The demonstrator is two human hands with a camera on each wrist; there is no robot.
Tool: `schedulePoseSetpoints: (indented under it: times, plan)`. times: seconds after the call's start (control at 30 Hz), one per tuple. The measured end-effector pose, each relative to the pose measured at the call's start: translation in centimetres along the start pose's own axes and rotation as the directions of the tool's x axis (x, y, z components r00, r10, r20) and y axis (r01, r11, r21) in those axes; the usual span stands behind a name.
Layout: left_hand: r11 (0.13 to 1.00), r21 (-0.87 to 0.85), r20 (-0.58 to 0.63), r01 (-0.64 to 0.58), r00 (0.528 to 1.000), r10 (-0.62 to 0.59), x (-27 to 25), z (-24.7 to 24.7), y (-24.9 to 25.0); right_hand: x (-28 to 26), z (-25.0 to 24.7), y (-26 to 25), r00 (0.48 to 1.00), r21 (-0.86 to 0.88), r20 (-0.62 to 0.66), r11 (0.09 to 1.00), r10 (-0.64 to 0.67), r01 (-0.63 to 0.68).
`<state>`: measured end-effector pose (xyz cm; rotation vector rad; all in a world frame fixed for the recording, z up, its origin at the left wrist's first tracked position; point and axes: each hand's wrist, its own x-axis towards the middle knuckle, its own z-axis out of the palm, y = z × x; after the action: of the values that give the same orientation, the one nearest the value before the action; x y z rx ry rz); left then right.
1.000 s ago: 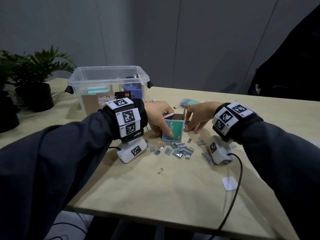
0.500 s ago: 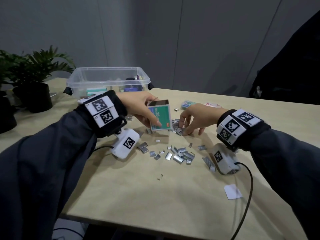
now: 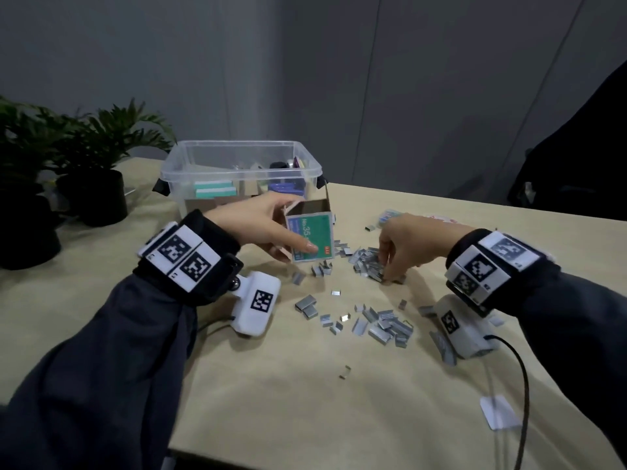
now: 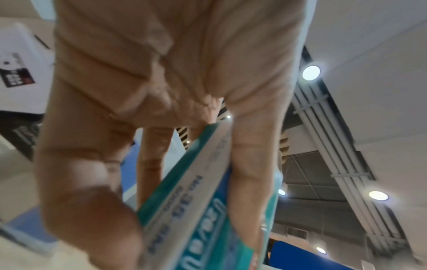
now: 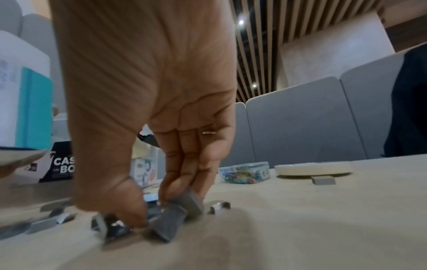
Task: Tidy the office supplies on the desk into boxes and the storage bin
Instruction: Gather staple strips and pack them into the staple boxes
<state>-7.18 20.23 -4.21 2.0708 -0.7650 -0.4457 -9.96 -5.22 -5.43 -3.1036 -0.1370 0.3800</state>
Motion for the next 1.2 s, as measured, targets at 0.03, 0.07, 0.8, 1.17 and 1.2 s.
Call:
schedulePoseSetpoints:
  times: [0.03,0.07,0.8,1.17,1.2]
  plan:
    - [1.000,-0.003,-0.012,-0.010,1.000,0.010,0.1,0.1,0.0,0.0,0.0,0.2,1.000,-0.002,0.000,1.000,0.003,-0.003]
    - [1.000,-0.007,-0.024,-0.014,1.000,0.014,0.1,0.1,-0.1,0.0,0.0,0.4,1.000,0.004,0.004,1.000,0.005,-0.005]
    - [0.972,-0.015,-0.035,0.234,0.972,-0.234,0.0,-2.2,-2.3,1.6,0.7,-1.9,0.962,0.296,0.270,0.949,0.026,-0.109]
    - [0.944,0.114,-0.100,0.310,0.949,-0.300,0.1,-2.3,-2.7,1.4,2.0,-3.6,0.994,-0.115,0.107,0.993,-0.003,0.016]
    - [0.941,0.125,-0.117,0.315,0.946,-0.301,0.1,-2.2,-2.7,1.2,2.3,-3.6,0.995,-0.099,0.095,0.995,-0.015,0.025]
